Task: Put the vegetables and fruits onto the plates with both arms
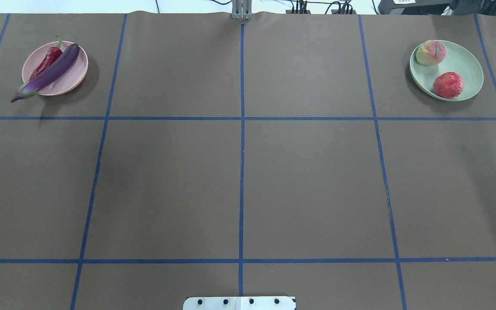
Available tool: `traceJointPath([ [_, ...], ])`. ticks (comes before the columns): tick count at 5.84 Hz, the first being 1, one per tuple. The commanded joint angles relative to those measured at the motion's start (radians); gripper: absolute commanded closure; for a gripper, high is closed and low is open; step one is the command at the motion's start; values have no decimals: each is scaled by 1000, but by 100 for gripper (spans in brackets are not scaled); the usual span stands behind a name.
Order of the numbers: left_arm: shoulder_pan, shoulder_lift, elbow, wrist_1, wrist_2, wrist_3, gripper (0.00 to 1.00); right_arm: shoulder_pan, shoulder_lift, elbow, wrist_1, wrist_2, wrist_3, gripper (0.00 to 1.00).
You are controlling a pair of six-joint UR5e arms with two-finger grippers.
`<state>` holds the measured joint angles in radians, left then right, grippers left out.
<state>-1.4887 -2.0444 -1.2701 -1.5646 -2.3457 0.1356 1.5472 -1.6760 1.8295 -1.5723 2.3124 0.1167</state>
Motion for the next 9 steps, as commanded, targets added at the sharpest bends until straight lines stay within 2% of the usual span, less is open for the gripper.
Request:
traceJointPath([
  [1, -51, 169, -43, -81, -1, 42, 0, -10, 1, 1, 0, 10, 0, 1],
  [2, -138, 249, -72, -103, -91, 38, 0, -10, -2, 1, 2, 10, 1, 0],
  [3, -190, 279, -137, -80, -112, 36, 0, -7, -4, 5, 6, 10, 1, 0],
  [4, -186, 288, -196, 42, -95, 41, 0, -9, -4, 4, 6, 12, 1, 0],
  [5, -176, 355, -275, 69, -81, 44, 0, -9, -2, 2, 5, 15, 1, 0],
  [6, -174, 397, -329, 86, -45, 44, 0, -4, -2, 2, 3, 12, 1, 0],
  [7, -179, 487, -403, 77, -87, 44, 0, -4, -2, 4, 3, 12, 1, 0],
  [8, -185, 541, -472, 74, -75, 32, 0, -6, -4, 1, 3, 10, 3, 0],
  [9, -185, 555, -491, 72, -75, 44, 0, -6, -7, -1, 5, 12, 9, 0],
])
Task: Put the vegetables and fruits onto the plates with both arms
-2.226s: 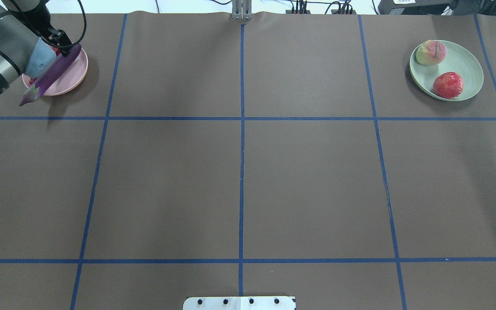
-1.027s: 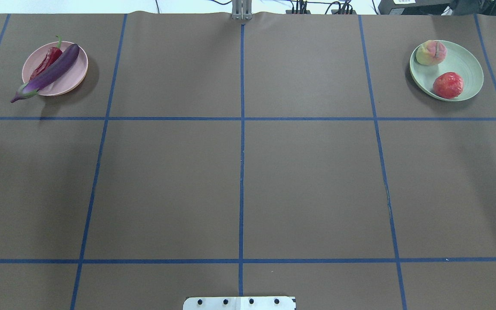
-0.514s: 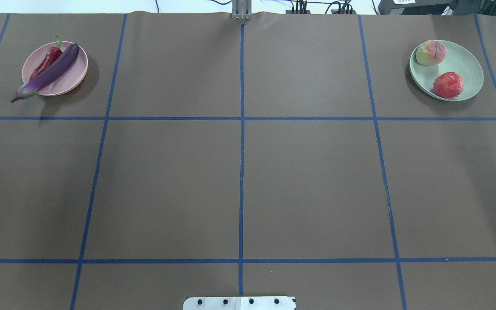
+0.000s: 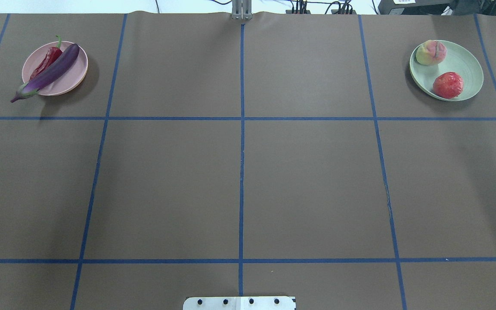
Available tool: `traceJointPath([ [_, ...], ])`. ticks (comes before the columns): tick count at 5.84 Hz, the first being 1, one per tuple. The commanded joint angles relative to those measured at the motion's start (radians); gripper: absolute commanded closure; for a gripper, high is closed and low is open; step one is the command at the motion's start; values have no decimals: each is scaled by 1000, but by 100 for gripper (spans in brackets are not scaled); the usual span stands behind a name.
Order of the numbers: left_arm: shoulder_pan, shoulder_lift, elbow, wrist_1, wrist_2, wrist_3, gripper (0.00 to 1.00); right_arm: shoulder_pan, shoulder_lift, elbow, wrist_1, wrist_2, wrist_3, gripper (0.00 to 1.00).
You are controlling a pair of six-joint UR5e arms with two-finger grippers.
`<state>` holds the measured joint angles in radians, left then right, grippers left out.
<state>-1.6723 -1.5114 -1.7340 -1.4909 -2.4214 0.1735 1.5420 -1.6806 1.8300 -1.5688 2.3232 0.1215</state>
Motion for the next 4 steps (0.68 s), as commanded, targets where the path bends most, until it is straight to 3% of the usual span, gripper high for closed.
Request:
traceJointPath([
  [1, -3, 25, -42, 0, 1, 6, 0, 0, -5, -6, 1, 1, 6, 0],
  [4, -1, 23, -48, 0, 15, 4, 0, 0, -13, -6, 6, 1, 6, 0],
])
